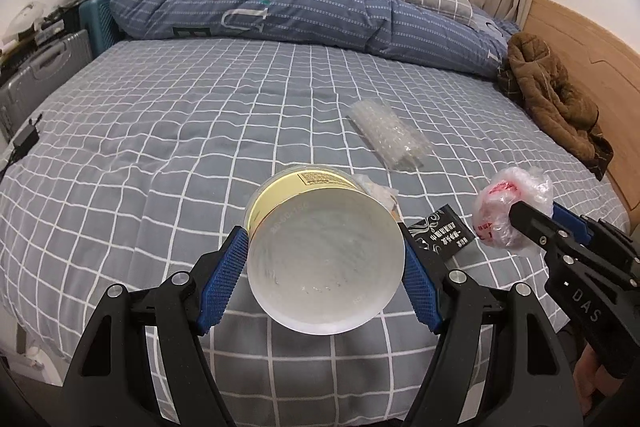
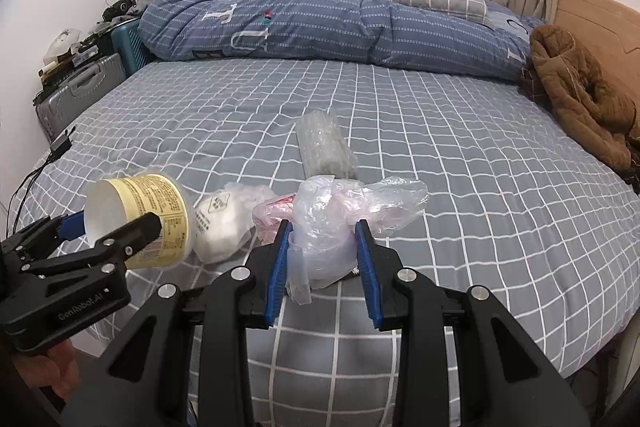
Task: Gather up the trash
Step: 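Carry the cup and plastic bag down off the bed toward the bin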
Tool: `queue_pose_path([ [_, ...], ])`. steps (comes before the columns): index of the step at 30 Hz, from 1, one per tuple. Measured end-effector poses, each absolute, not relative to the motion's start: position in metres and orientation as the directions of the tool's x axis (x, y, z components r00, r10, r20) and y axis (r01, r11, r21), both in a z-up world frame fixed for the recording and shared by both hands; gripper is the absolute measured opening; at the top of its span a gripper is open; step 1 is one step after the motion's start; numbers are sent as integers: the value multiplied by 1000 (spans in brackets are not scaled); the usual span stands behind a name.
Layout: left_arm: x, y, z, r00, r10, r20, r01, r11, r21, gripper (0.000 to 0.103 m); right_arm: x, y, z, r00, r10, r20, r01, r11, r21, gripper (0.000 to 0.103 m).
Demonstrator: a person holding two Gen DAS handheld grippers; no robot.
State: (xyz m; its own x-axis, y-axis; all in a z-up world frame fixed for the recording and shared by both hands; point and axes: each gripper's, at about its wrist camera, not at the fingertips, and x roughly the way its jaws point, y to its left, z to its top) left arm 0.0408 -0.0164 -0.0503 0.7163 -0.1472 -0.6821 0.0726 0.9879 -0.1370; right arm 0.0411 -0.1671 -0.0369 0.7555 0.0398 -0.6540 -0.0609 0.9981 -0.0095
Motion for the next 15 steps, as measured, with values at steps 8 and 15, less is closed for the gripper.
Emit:
queue_pose_path([
  [8, 16, -17, -44, 722, -161, -673, 82, 986, -148, 72, 14, -171, -37, 747, 47, -663, -56, 998, 8, 31],
  [15, -19, -14, -43, 716, -159, -680, 78, 986, -148, 72, -14, -163, -35, 747, 66, -661, -74, 997, 16, 31],
])
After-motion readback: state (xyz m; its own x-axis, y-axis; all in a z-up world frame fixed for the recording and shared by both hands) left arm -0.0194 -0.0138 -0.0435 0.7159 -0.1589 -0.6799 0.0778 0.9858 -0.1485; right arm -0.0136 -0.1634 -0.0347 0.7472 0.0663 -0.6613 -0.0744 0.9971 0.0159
